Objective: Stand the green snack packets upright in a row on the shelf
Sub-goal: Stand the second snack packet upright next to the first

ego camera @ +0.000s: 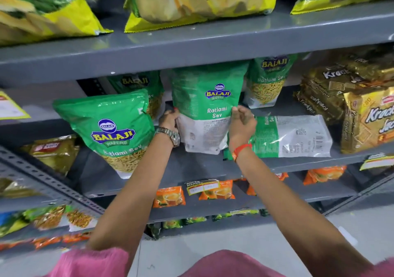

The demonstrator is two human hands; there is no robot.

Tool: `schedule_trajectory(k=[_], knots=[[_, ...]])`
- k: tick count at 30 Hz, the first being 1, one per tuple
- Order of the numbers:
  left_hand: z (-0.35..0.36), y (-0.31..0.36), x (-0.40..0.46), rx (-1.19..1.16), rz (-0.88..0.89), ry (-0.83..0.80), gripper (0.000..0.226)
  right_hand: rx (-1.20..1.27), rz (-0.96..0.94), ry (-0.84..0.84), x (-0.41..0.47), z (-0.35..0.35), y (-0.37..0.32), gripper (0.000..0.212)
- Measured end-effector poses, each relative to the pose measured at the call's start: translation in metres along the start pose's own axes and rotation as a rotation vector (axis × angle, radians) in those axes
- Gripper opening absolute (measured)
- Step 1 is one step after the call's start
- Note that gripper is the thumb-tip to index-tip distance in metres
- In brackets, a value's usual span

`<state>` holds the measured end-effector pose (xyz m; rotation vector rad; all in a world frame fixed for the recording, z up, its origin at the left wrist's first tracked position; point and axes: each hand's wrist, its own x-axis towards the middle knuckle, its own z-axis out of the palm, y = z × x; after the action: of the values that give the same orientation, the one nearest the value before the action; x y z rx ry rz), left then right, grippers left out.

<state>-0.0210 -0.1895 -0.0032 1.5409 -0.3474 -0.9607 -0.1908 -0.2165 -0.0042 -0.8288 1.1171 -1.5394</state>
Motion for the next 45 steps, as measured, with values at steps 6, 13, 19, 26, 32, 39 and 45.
schedule_trajectory(k=[6,13,19,26,32,39,45], knots=[[0.001,-0.011,-0.003,-0.381,0.015,0.062,0.012,-0.061,0.058,-0.245,0.036,0.005,0.012,0.011],[0.009,-0.01,-0.036,-0.119,0.417,0.237,0.03,-0.088,0.099,-0.339,0.034,-0.01,0.008,0.022],[0.03,-0.026,-0.065,0.337,0.674,-0.026,0.08,-0.212,0.011,-0.452,0.007,-0.019,0.023,0.049],[0.021,-0.026,-0.068,0.24,0.545,0.029,0.059,-0.211,0.047,-0.478,0.002,-0.012,0.018,0.05],[0.014,0.004,-0.059,0.072,0.174,0.148,0.026,-0.15,0.118,-0.558,0.028,0.009,0.001,0.047],[0.012,0.002,-0.063,-0.259,0.008,-0.051,0.035,-0.207,0.126,-0.596,0.045,0.011,0.001,0.031],[0.023,0.0,-0.096,-0.171,0.015,0.018,0.057,-0.25,0.113,-0.662,0.042,-0.004,0.002,0.025]])
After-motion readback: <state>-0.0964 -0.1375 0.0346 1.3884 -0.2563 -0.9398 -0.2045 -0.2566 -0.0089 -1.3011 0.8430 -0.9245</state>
